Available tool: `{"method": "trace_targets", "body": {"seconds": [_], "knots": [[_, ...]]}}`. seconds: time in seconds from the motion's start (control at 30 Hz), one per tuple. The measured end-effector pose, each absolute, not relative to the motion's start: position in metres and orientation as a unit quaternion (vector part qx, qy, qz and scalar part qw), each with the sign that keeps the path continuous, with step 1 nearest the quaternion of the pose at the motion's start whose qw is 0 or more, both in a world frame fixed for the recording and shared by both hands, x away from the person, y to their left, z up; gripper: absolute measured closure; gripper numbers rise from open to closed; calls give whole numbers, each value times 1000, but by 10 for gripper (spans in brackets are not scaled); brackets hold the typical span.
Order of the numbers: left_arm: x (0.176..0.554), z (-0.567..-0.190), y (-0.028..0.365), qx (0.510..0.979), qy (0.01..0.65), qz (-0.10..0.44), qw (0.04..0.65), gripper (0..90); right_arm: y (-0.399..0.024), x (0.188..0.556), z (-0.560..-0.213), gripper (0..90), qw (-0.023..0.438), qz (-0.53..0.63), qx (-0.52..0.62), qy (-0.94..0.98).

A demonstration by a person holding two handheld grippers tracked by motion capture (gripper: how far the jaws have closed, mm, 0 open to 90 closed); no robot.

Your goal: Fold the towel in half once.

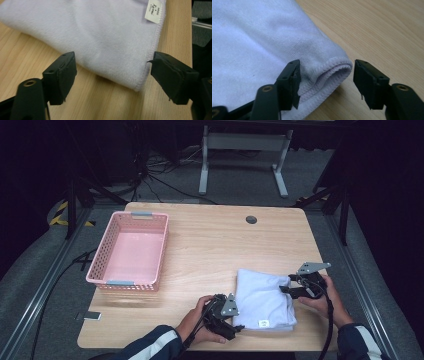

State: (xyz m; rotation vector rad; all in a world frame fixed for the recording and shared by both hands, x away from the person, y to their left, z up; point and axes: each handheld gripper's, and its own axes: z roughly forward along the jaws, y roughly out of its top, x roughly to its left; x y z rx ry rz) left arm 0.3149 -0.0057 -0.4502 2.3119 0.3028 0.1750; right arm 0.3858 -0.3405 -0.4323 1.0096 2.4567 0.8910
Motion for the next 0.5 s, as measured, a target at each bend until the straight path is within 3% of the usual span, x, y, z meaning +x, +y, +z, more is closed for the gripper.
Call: {"method": "trace_targets", "body": {"seconds": [0.17, 0.3, 0.37, 0.47, 0.5], "knots": [[317, -459, -8, 915, 124, 63, 380, 160, -337, 390, -420, 302, 160, 368, 365, 840], [321, -468, -19, 924, 123, 62, 356, 158, -332, 405, -438, 237, 142, 336, 379, 851], [323, -473, -22, 920, 121, 54, 368, 148, -333, 410, -450, 204, 110, 338, 397, 846], [324, -471, -24, 921, 126, 54, 366, 193, -337, 413, -454, 209, 93, 348, 399, 843], [324, -471, -24, 918, 124, 57, 373, 227, -337, 413, -454, 255, 92, 348, 396, 845]]}}
